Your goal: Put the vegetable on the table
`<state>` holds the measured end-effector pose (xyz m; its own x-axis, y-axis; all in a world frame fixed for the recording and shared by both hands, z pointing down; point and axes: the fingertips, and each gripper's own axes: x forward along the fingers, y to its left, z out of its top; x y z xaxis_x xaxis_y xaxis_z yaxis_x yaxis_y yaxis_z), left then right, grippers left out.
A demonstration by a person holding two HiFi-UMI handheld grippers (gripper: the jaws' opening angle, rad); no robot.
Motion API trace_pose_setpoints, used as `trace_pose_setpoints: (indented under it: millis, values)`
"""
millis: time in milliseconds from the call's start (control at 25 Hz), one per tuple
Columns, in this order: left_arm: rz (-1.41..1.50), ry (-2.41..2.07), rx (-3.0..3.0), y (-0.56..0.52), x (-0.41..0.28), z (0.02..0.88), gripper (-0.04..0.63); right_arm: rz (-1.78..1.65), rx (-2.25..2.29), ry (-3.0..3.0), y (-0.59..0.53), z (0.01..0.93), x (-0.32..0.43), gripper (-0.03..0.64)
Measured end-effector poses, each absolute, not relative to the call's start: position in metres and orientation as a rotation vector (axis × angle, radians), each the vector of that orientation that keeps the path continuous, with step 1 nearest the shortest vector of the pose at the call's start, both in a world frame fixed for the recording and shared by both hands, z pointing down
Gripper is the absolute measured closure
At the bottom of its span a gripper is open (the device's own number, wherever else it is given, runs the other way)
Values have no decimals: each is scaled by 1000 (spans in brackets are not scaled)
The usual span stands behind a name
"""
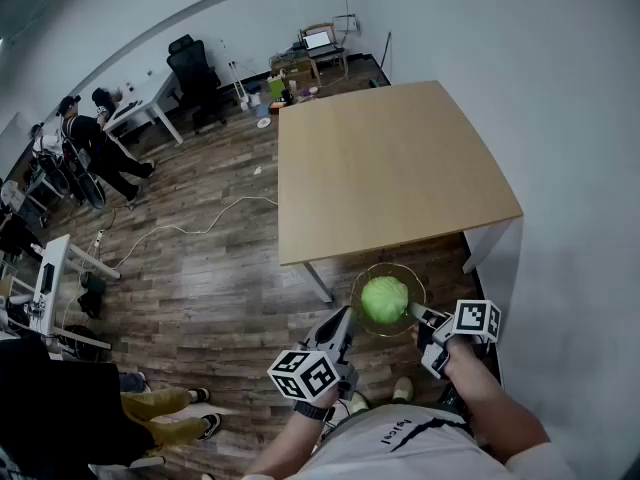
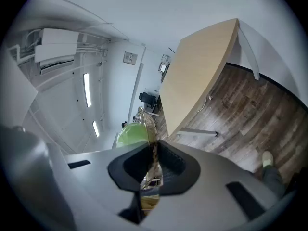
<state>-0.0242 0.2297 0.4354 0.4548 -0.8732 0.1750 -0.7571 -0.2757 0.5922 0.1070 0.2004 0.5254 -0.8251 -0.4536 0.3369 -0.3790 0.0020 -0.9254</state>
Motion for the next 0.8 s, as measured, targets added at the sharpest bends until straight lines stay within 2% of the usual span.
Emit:
trace_pose_setpoints:
  millis: [800]
  values:
    - [-238,-1390,2094,224,-13,432,582,-1977,-875,2139,186,518,125,580]
